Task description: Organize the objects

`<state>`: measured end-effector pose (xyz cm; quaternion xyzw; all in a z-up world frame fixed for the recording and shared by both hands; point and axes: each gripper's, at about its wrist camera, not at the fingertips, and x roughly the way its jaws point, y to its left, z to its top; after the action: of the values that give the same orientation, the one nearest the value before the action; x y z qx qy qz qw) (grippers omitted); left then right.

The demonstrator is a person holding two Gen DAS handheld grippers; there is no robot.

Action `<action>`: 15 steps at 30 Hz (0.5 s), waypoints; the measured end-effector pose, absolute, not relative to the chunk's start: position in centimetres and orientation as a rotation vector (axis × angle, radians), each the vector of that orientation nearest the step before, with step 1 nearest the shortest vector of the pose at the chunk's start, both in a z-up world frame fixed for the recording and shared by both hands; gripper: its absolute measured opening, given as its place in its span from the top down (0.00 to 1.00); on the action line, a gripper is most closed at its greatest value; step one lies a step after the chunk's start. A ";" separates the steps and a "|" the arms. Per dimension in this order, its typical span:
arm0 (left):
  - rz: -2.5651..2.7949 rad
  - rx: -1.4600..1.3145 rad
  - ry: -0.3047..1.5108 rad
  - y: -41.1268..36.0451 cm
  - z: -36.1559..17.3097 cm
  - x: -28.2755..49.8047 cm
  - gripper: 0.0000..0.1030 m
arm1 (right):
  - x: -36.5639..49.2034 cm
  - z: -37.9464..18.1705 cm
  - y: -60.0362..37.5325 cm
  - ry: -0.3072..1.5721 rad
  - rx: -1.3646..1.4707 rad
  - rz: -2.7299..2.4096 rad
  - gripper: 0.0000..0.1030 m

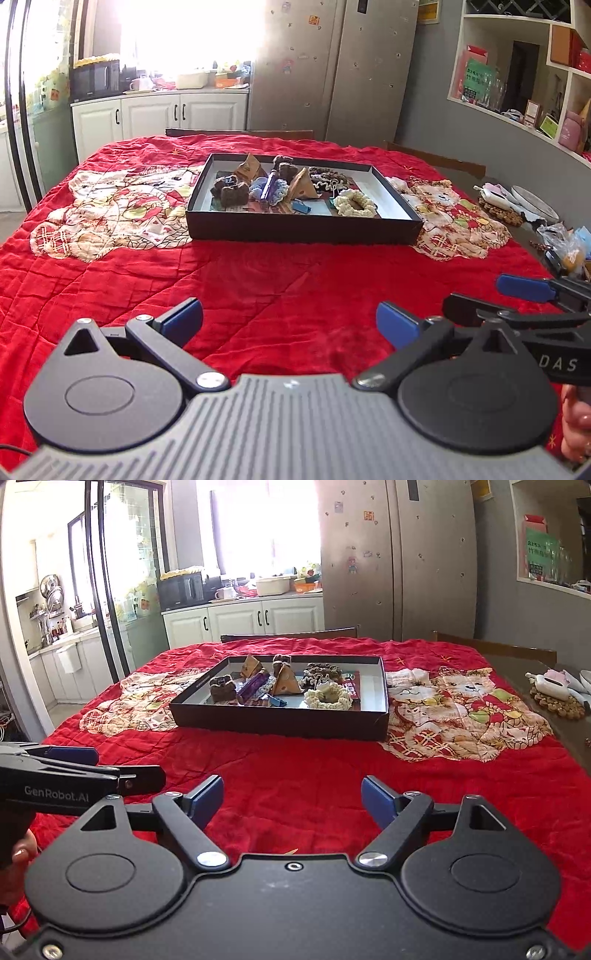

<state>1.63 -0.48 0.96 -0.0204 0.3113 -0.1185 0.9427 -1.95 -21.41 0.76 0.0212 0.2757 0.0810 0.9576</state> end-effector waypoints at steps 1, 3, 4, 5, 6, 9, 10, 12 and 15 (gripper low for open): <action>-0.237 -0.042 0.635 -0.5 0.9 1.7 0.00 | -1.9 0.7 -21.4 0.561 0.043 0.165 0.22; -0.231 -0.042 0.635 -0.4 0.9 1.7 0.00 | -1.9 0.7 -21.4 0.563 0.041 0.164 0.22; -0.227 -0.040 0.634 -0.4 0.9 1.7 0.00 | -1.9 0.6 -21.4 0.564 0.041 0.164 0.22; -0.226 -0.037 0.633 -0.5 0.9 1.7 0.00 | -1.9 0.6 -21.4 0.566 0.041 0.165 0.22; -0.225 -0.036 0.632 -0.4 0.9 1.7 0.00 | -1.8 0.6 -21.4 0.566 0.040 0.165 0.22; -0.230 -0.029 0.632 -0.6 0.8 1.6 0.00 | -1.7 0.5 -21.4 0.568 0.038 0.166 0.22; -0.233 -0.024 0.631 -0.6 0.8 1.6 0.00 | -1.7 0.5 -21.4 0.569 0.037 0.167 0.21; -0.237 -0.020 0.627 -0.7 0.7 1.5 0.00 | -1.7 0.5 -21.4 0.570 0.037 0.168 0.21; -0.244 -0.025 0.636 -0.8 0.5 1.6 0.00 | -1.6 0.5 -21.4 0.571 0.036 0.169 0.21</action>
<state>1.62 -0.75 0.53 -0.0124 0.3119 -0.1196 0.9425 -1.63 -21.35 0.47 0.0177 0.2811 0.0831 0.9559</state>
